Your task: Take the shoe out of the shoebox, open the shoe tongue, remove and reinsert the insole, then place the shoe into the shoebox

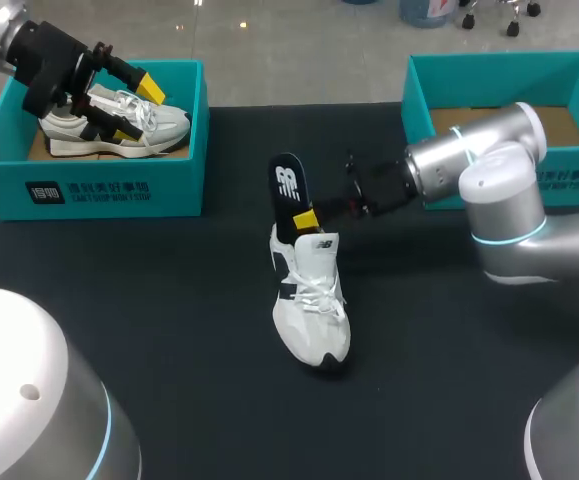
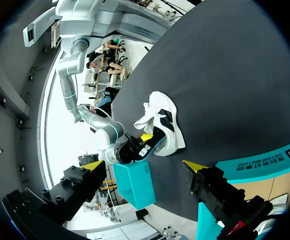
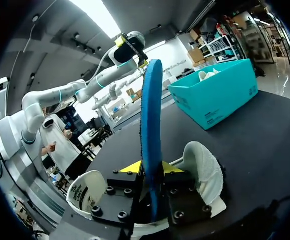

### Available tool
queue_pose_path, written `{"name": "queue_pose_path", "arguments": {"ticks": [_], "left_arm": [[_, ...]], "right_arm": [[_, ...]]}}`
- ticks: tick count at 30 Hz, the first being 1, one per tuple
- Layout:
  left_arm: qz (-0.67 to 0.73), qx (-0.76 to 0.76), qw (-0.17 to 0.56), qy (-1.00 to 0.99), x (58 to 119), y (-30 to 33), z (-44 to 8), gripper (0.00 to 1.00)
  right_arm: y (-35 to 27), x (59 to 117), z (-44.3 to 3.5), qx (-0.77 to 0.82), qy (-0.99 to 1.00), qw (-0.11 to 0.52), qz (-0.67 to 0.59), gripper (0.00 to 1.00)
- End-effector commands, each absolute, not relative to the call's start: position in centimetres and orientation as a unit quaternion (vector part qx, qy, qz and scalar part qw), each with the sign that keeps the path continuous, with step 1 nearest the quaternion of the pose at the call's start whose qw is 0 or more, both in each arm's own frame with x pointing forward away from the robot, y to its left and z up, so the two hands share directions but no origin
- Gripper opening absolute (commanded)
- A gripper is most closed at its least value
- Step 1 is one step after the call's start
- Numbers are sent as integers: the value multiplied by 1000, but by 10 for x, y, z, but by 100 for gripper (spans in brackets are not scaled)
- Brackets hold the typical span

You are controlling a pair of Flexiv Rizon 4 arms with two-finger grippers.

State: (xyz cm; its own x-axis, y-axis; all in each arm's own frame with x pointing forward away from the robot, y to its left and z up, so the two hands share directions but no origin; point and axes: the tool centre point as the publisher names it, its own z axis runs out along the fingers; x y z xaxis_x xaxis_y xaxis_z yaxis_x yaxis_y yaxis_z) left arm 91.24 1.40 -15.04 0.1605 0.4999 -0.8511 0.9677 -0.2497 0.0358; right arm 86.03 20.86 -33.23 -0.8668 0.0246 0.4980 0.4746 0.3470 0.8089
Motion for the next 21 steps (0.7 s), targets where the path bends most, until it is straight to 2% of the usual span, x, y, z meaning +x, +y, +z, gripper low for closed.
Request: {"name": "queue_pose_path", "arguments": {"ticks": [1,7,21], "left_arm": [[-375,696,310,528,912,14,-150,100],[-375,696,310,528,912,14,-150,100],[-375,696,310,528,912,14,-150,100]], "right_arm": [[211,861,-333,-154,-802,214,-535,0],[210,853,-341,-151,-810,246,-511,0],[201,837,-365,-184,-825,234,-480,0]]}}
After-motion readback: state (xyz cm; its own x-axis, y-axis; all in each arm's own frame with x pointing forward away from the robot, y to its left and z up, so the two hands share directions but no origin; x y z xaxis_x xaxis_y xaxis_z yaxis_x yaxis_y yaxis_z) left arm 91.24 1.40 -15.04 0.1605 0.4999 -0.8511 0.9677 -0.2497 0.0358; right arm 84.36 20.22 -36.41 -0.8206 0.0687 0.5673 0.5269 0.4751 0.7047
